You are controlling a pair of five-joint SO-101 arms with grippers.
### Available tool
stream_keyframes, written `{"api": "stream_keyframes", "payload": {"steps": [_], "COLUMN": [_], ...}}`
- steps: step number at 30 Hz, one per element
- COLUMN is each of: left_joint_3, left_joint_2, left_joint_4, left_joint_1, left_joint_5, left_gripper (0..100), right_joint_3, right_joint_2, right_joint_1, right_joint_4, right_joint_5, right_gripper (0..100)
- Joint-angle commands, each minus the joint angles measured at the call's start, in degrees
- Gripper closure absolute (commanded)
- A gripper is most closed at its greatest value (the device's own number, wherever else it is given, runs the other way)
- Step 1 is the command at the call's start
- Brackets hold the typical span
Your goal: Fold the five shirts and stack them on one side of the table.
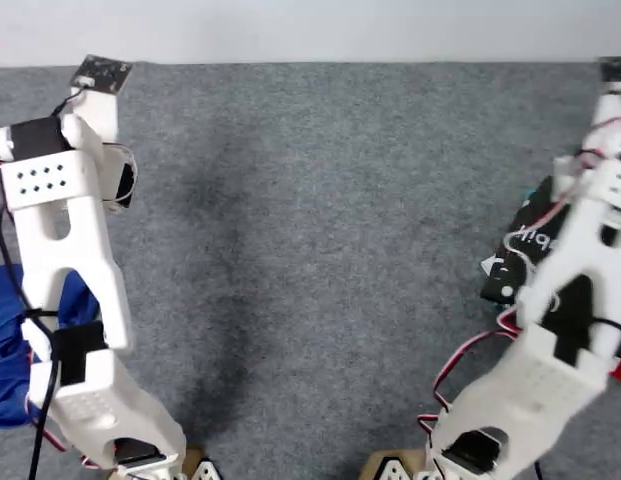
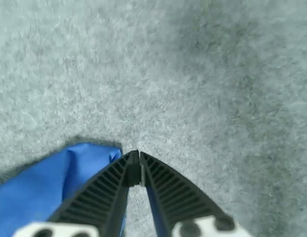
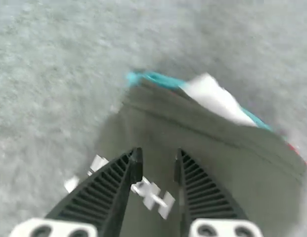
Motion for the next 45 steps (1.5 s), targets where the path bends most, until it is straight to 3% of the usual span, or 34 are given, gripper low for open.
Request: {"api": "stream_keyframes", "payload": {"steps": [1, 6, 14, 27, 32, 36, 42, 45], "left_joint_3": [-0.13, 0.13, -0.04, 0.22, 2.77, 9.80, 19.38, 23.16], "left_joint_2": [-4.48, -4.84, -5.19, -11.87, -15.30, -19.25, -26.11, -29.10], "left_joint_4": [1.14, 1.14, 1.23, 1.23, 1.32, 1.32, 1.32, 1.32], "left_joint_1": [1.85, 1.76, 1.58, 0.62, -3.34, -8.00, -15.03, -20.66], "left_joint_5": [-0.44, -0.44, -0.44, -0.44, -0.70, -1.23, -8.26, -14.95], "left_gripper": [99, 99, 99, 99, 99, 99, 98, 92], "right_joint_3": [-3.16, -2.81, -4.57, -15.47, -15.47, -12.22, -1.41, 8.35], "right_joint_2": [-5.32, -0.66, 12.97, 2.95, -0.66, -4.79, -13.49, -18.07], "right_joint_1": [5.67, 11.47, 9.36, 3.38, -3.03, -5.67, -7.43, -6.99], "right_joint_4": [3.03, 1.71, -9.45, 11.56, 22.46, 22.90, 22.90, 22.90], "right_joint_5": [4.66, 8.26, 8.35, 8.18, 8.18, 8.18, 8.18, 8.26], "right_gripper": [88.7, 88.7, 88.7, 88.7, 88.7, 88.7, 88.7, 88.7]}}
